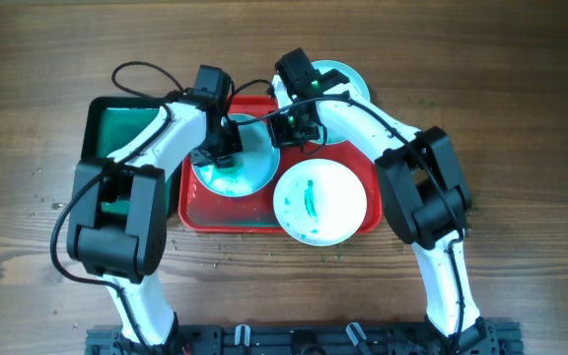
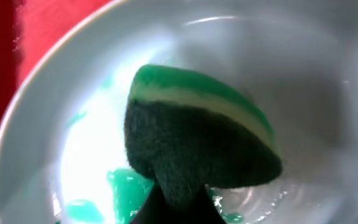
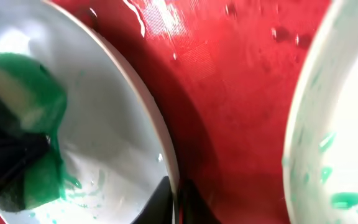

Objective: Clean dirty plates on tray and stack at the side
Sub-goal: 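Scrub the held plate with the sponge in the left gripper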

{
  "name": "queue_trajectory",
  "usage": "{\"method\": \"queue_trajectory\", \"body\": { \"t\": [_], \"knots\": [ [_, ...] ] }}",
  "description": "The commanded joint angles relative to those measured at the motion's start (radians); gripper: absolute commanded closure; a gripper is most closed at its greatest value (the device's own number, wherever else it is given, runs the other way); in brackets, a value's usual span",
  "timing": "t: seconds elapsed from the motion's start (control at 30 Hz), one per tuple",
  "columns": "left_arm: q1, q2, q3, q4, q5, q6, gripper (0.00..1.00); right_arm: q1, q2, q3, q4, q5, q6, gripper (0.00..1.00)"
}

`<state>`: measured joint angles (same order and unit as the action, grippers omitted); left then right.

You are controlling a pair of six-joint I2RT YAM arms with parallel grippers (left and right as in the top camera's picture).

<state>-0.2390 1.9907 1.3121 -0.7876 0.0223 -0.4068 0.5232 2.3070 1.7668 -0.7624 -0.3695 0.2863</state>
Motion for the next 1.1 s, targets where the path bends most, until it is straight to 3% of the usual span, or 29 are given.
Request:
{"method": "queue_trajectory", "body": {
  "t": [0.0, 0.03, 0.07, 0.1, 0.13, 0.17, 0.27, 0.33, 0.4, 0.43, 0.47, 0.6, 0.63, 0.7, 0.77, 0.8, 0.87, 0.93, 1.0, 1.07],
  "knots": [
    [0.001, 0.066, -0.032, -0.085, -0.140, -0.077, 0.96, -0.027, 0.044, -0.014, 0.017, -0.082, 0.002, 0.93],
    [0.001, 0.065, -0.031, -0.089, -0.083, -0.042, 0.96, -0.031, 0.050, -0.014, 0.018, -0.096, 0.002, 0.93],
    [0.000, 0.064, -0.025, -0.076, 0.382, 0.326, 0.96, -0.031, 0.051, -0.014, 0.018, -0.096, 0.001, 0.93],
    [-0.004, 0.064, -0.025, -0.077, 0.521, 0.420, 0.96, -0.031, 0.051, -0.014, 0.021, -0.095, 0.002, 0.93],
    [-0.012, 0.064, -0.025, -0.062, 0.549, 0.433, 0.96, -0.031, 0.051, -0.014, 0.021, -0.095, 0.002, 0.93],
    [-0.016, 0.064, -0.025, -0.027, 0.515, 0.418, 0.96, -0.031, 0.051, -0.014, 0.022, -0.095, 0.002, 0.93],
    [-0.012, 0.064, -0.024, 0.144, -0.087, -0.031, 0.96, -0.031, 0.051, -0.014, 0.021, -0.089, 0.002, 0.93],
    [-0.011, 0.064, -0.024, 0.187, -0.262, -0.055, 0.96, -0.031, 0.051, -0.014, 0.018, -0.078, 0.002, 0.93],
    [-0.011, 0.064, -0.024, 0.127, -0.497, -0.152, 0.96, -0.031, 0.051, -0.014, 0.017, -0.068, 0.002, 0.93],
    [-0.011, 0.064, -0.024, 0.071, -0.505, -0.173, 0.96, -0.031, 0.051, -0.014, 0.018, -0.068, 0.003, 0.93],
    [-0.013, 0.064, -0.024, -0.013, -0.406, -0.158, 0.96, -0.031, 0.051, -0.014, 0.021, -0.068, 0.003, 0.93],
    [-0.013, 0.064, -0.024, -0.153, 0.294, 0.391, 0.96, -0.031, 0.051, -0.014, 0.024, -0.064, 0.005, 0.93],
    [-0.013, 0.064, -0.024, -0.198, 0.496, 0.586, 0.96, -0.031, 0.051, -0.014, 0.024, -0.064, 0.006, 0.93],
    [-0.011, 0.064, -0.024, -0.142, 0.508, 0.608, 0.96, -0.031, 0.051, -0.014, 0.026, -0.064, 0.005, 0.93],
    [-0.011, 0.064, -0.024, -0.002, 0.444, 0.476, 0.96, -0.031, 0.051, -0.014, 0.026, -0.064, 0.005, 0.94],
    [-0.011, 0.064, -0.024, 0.074, 0.337, 0.355, 0.96, -0.031, 0.051, -0.014, 0.026, -0.064, 0.005, 0.93],
    [-0.011, 0.064, -0.024, 0.179, 0.007, 0.080, 0.96, -0.031, 0.051, -0.014, 0.025, -0.064, 0.005, 0.94],
    [-0.009, 0.064, -0.024, 0.171, -0.306, -0.087, 0.96, -0.031, 0.051, -0.014, 0.025, -0.063, 0.004, 0.93],
    [-0.005, 0.064, -0.015, 0.103, -0.432, -0.158, 0.96, -0.031, 0.051, -0.014, 0.025, -0.056, 0.005, 0.93],
    [-0.006, 0.063, 0.023, -0.004, -0.415, -0.159, 0.96, -0.031, 0.051, -0.014, 0.025, -0.056, 0.005, 0.93]
  ]
}}
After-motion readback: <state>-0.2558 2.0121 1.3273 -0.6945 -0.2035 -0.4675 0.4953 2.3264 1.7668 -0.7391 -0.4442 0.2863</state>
